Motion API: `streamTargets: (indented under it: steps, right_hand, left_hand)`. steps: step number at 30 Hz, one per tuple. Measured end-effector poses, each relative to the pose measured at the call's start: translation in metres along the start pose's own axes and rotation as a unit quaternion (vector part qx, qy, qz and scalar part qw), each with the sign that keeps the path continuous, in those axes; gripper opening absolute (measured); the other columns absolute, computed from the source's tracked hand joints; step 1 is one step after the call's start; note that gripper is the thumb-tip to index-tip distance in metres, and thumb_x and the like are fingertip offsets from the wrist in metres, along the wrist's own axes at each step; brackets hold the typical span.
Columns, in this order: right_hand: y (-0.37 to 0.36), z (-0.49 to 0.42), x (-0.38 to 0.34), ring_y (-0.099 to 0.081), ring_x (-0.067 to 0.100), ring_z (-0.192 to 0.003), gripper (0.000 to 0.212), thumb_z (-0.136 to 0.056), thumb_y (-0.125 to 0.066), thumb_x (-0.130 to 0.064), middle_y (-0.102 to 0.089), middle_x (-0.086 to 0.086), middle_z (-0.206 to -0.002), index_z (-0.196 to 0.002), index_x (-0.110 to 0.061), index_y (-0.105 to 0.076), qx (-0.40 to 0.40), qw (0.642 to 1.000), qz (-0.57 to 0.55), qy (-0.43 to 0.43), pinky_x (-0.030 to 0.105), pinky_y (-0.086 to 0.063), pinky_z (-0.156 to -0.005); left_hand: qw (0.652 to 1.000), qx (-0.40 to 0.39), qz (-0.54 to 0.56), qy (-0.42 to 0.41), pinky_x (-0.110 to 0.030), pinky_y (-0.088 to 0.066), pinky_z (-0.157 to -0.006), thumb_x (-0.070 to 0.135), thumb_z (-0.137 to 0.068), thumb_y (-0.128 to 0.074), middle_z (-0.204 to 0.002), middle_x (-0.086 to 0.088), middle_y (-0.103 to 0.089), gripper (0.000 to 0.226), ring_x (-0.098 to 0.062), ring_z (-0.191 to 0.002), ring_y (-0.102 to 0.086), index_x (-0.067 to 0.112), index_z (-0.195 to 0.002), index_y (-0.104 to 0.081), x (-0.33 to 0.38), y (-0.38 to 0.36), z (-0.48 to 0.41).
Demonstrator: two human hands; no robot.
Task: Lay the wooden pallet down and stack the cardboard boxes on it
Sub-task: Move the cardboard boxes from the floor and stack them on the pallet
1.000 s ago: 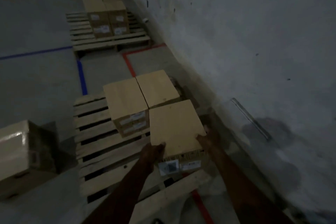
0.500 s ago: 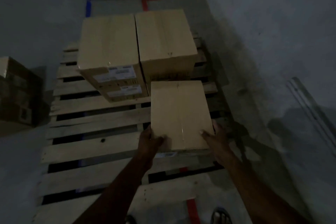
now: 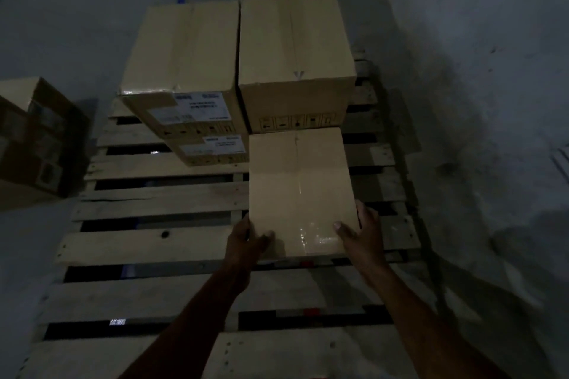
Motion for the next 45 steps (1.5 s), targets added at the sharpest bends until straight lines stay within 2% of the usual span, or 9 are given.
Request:
streamTargets:
  steps: [9, 13, 15, 18, 21, 26, 31, 35, 45]
  right_hand:
    - [-0.003, 0.002, -0.004, -0.037, 0.03, -0.138, 0.069, -0.093, -0.068, -0.016, -0.027, 0.009, -0.155, -0.154, -0.012, -0.035, 0.014, 0.996, 0.092, 0.007, 0.044, -0.038, -0.115]
    - [-0.023, 0.019, -0.004, -0.024, 0.038, -0.15, 0.067, -0.091, -0.063, -0.006, -0.021, 0.021, -0.163, -0.152, 0.001, -0.035, -0.02, 0.916, 0.343, 0.208, 0.054, -0.029, -0.12]
    - [-0.031, 0.026, 0.0, -0.011, 0.035, -0.154, 0.066, -0.103, -0.044, -0.036, -0.013, 0.018, -0.165, -0.156, -0.001, -0.027, -0.043, 0.887, 0.402, 0.223, 0.054, -0.02, -0.123]
    - [-0.034, 0.028, -0.003, 0.006, 0.029, -0.155, 0.089, -0.096, -0.006, -0.07, 0.001, 0.013, -0.168, -0.16, -0.008, -0.011, -0.08, 0.881, 0.425, 0.189, 0.048, -0.003, -0.125]
    - [-0.032, 0.021, -0.011, -0.001, 0.034, -0.155, 0.093, -0.09, -0.014, -0.068, -0.002, 0.015, -0.166, -0.159, -0.006, -0.017, -0.106, 0.869, 0.452, 0.173, 0.047, -0.003, -0.125]
    - [-0.023, 0.037, -0.072, -0.028, 0.036, -0.146, 0.071, -0.093, -0.048, -0.054, -0.031, 0.021, -0.158, -0.147, -0.009, -0.041, -0.182, 0.844, 0.5, 0.069, 0.044, -0.022, -0.121]
    - [-0.041, 0.143, -0.14, -0.062, 0.039, -0.117, 0.051, -0.084, -0.073, -0.018, -0.064, 0.022, -0.128, -0.131, -0.001, -0.061, -0.075, 0.895, 0.408, 0.166, 0.046, -0.047, -0.103]
    - [-0.094, 0.227, -0.194, -0.052, 0.039, -0.13, 0.055, -0.09, -0.071, -0.015, -0.055, 0.021, -0.141, -0.14, -0.003, -0.054, -0.032, 0.946, 0.288, 0.142, 0.051, -0.044, -0.108]
    - [-0.25, 0.329, -0.369, -0.048, 0.037, -0.133, 0.06, -0.094, -0.066, -0.024, -0.051, 0.015, -0.148, -0.148, -0.009, -0.046, -0.036, 0.946, 0.245, 0.211, 0.052, -0.048, -0.105]
  left_hand:
    - [0.994, 0.014, -0.089, -0.064, -0.045, -0.053, -0.103, 0.016, -0.087, -0.076, -0.138, -0.006, -0.056, 0.059, -0.024, -0.121, -0.057, 0.017, -0.14, -0.051, 0.002, -0.001, -0.003]
    - [0.845, 0.0, -0.446, -0.294, -0.052, -0.034, -0.119, 0.014, -0.074, -0.077, -0.165, -0.015, -0.025, 0.099, -0.036, -0.151, -0.027, 0.013, -0.156, -0.022, -0.013, -0.01, -0.011]
    - [0.761, -0.04, -0.567, -0.313, -0.057, -0.016, -0.125, 0.023, -0.074, -0.074, -0.169, -0.013, -0.009, 0.105, -0.028, -0.156, -0.007, 0.012, -0.16, -0.015, -0.018, -0.017, -0.004]
    - [0.762, -0.053, -0.573, -0.298, -0.051, -0.005, -0.126, 0.027, -0.092, -0.048, -0.168, -0.002, 0.004, 0.08, -0.018, -0.156, 0.007, 0.013, -0.161, -0.009, -0.021, -0.016, 0.001]
    - [0.742, -0.082, -0.623, -0.233, -0.054, -0.006, -0.127, 0.039, -0.103, -0.034, -0.164, 0.003, 0.017, 0.071, -0.02, -0.157, 0.01, 0.016, -0.162, -0.004, -0.006, -0.017, -0.002]
    - [0.767, -0.155, -0.607, -0.138, -0.05, -0.011, -0.126, 0.056, -0.103, -0.038, -0.171, -0.004, -0.003, 0.071, -0.022, -0.158, -0.005, 0.019, -0.161, -0.019, 0.052, -0.016, 0.025]
    - [0.866, -0.043, -0.473, -0.155, -0.039, -0.023, -0.123, 0.057, -0.097, -0.045, -0.162, -0.007, -0.038, 0.068, -0.021, -0.149, -0.033, 0.018, -0.153, -0.042, 0.079, 0.055, 0.11]
    - [0.941, 0.056, -0.306, -0.131, -0.042, -0.04, -0.115, 0.055, -0.09, -0.055, -0.147, -0.012, -0.055, 0.071, -0.026, -0.136, -0.05, 0.01, -0.145, -0.053, 0.097, 0.156, 0.153]
    - [0.925, 0.239, -0.264, -0.131, -0.048, -0.048, -0.105, 0.064, -0.088, -0.056, -0.137, -0.012, -0.062, 0.075, -0.029, -0.127, -0.056, 0.01, -0.14, -0.058, 0.208, 0.426, 0.183]
Point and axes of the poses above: each hand's wrist, its own z-axis away from the middle knuckle, its own y-axis out of the back of the hand, x = y × z, the point moved 2 cm from there along -z, towards the middle knuckle
